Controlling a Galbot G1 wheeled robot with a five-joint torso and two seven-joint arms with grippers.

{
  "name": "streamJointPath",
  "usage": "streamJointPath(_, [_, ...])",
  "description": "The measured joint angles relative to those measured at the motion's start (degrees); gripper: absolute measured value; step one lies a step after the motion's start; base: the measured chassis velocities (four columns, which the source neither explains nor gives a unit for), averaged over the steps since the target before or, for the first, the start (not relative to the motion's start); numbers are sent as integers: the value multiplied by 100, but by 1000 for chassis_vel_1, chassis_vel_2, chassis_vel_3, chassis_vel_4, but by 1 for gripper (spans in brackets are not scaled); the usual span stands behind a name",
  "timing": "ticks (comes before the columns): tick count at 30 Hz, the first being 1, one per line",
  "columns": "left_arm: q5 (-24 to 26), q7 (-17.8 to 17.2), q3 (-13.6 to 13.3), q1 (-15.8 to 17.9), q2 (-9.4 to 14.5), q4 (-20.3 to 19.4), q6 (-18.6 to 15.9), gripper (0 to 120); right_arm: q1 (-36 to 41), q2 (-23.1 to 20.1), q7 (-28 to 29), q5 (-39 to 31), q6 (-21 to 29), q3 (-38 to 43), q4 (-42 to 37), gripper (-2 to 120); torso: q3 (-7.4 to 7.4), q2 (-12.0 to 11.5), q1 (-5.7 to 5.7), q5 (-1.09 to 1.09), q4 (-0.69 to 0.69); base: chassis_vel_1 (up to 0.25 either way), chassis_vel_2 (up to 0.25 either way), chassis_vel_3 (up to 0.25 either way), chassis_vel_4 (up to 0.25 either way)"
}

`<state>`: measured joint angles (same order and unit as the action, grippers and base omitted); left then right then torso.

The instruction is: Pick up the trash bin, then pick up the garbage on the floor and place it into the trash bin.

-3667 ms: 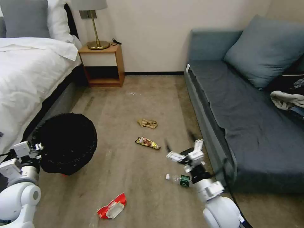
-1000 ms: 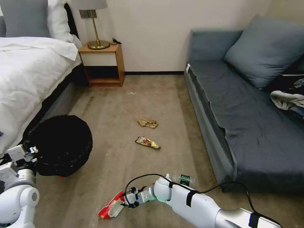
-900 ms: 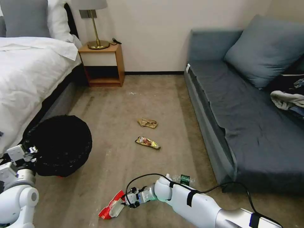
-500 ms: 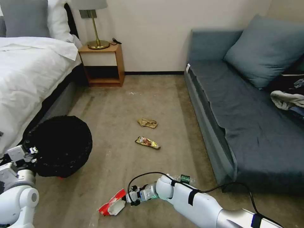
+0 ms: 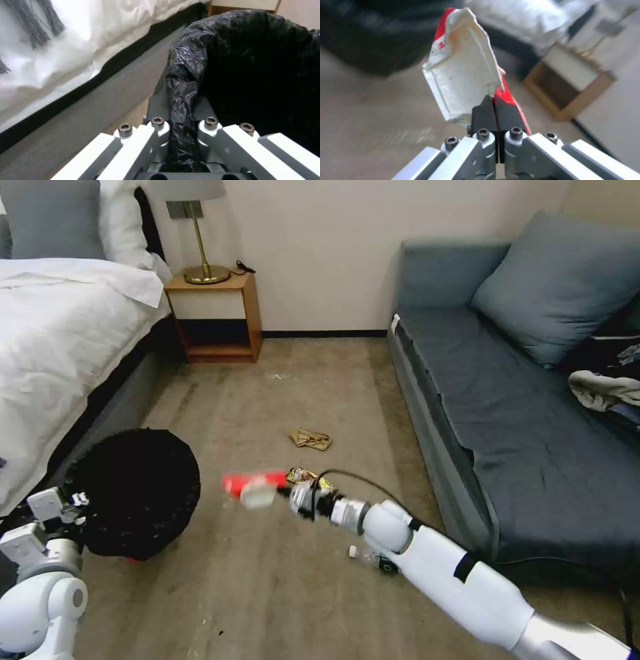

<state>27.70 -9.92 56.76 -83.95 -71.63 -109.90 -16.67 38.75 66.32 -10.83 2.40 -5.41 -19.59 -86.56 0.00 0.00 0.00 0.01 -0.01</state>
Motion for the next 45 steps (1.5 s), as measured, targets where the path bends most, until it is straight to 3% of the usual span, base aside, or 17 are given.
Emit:
streamJointPath(5, [-73,101,-64,14,-72,-30,19,6,-167,175,600,-196,222,-109,-357,0,0,0,0,-1,0,0,0,0,0])
streamJointPath(10, [-81,209,-79,43,-118,-82,79,5,-370,390,875,-707,121,-503,-473,0,0,0,0,-1,0,0,0,0,0])
streamJointPath(12, [-83,228,-81,54,-133,-83,85,5,-516,563,1023,-1183,-83,-866,-420,0,0,0,0,-1,0,0,0,0,0])
streamJointPath(13, [-85,248,-81,63,-141,-83,96,5,-709,862,1167,-1807,-439,-1357,-236,0,0,0,0,-2,1,0,0,0,0])
streamJointPath(14, [-85,248,-81,63,-141,-83,96,5,-709,862,1167,-1807,-439,-1357,-236,0,0,0,0,-2,1,0,0,0,0])
streamJointPath(17, [-80,292,-85,73,-179,-127,102,5,-954,1421,1325,-2373,-962,-1985,200,0,0,0,0,-3,3,0,0,0,0])
streamJointPath(23, [-65,356,-85,35,-258,-296,97,5,-1082,2034,1442,-2247,-1308,-2285,968,0,0,0,0,-3,1,0,0,0,0])
streamJointPath(34, [-27,456,-69,-47,-305,-463,87,5,-1034,2001,1571,-2064,-1204,-2237,1275,0,0,0,0,-2,-1,0,0,0,0])
streamJointPath(45, [-25,467,-40,-82,-327,-515,74,5,-989,1908,1587,-1906,-812,-2302,1150,39,0,0,0,-2,1,0,0,0,0])
